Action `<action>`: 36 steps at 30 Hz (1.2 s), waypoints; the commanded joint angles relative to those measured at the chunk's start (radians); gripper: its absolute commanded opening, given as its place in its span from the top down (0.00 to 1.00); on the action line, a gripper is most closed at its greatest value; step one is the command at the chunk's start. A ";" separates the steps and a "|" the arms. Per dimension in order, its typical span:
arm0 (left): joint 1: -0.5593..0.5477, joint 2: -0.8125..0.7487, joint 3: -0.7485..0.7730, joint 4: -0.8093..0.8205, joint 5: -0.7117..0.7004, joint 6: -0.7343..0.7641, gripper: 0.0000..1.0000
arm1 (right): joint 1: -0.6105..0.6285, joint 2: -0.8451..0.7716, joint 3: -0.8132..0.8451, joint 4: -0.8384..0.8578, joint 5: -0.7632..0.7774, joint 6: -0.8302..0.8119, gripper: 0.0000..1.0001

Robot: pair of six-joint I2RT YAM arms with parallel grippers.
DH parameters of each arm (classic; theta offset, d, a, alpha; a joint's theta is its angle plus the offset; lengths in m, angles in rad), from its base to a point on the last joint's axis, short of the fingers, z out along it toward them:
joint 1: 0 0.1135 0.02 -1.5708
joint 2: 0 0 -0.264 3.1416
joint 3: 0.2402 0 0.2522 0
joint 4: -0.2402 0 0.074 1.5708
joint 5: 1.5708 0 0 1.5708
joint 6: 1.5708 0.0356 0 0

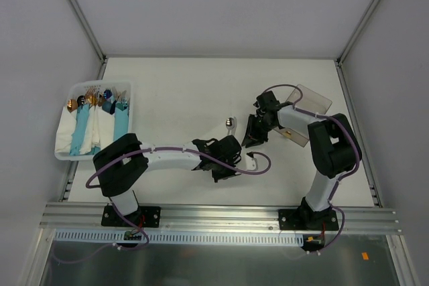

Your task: Place the utensils on the paper napkin and roll it up

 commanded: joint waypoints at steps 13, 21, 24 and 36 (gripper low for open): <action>-0.027 -0.082 0.075 -0.075 -0.012 0.003 1.00 | 0.055 -0.029 0.004 0.004 0.002 -0.003 0.75; -0.025 -0.033 0.130 -0.074 -0.067 0.072 1.00 | 0.056 -0.087 -0.007 0.001 -0.004 0.002 0.70; -0.024 -0.020 0.145 -0.072 -0.079 0.095 1.00 | 0.056 -0.104 -0.007 -0.004 -0.011 0.006 0.68; -0.001 0.007 0.191 -0.054 -0.114 0.235 1.00 | 0.055 -0.119 -0.034 -0.032 -0.007 0.005 0.69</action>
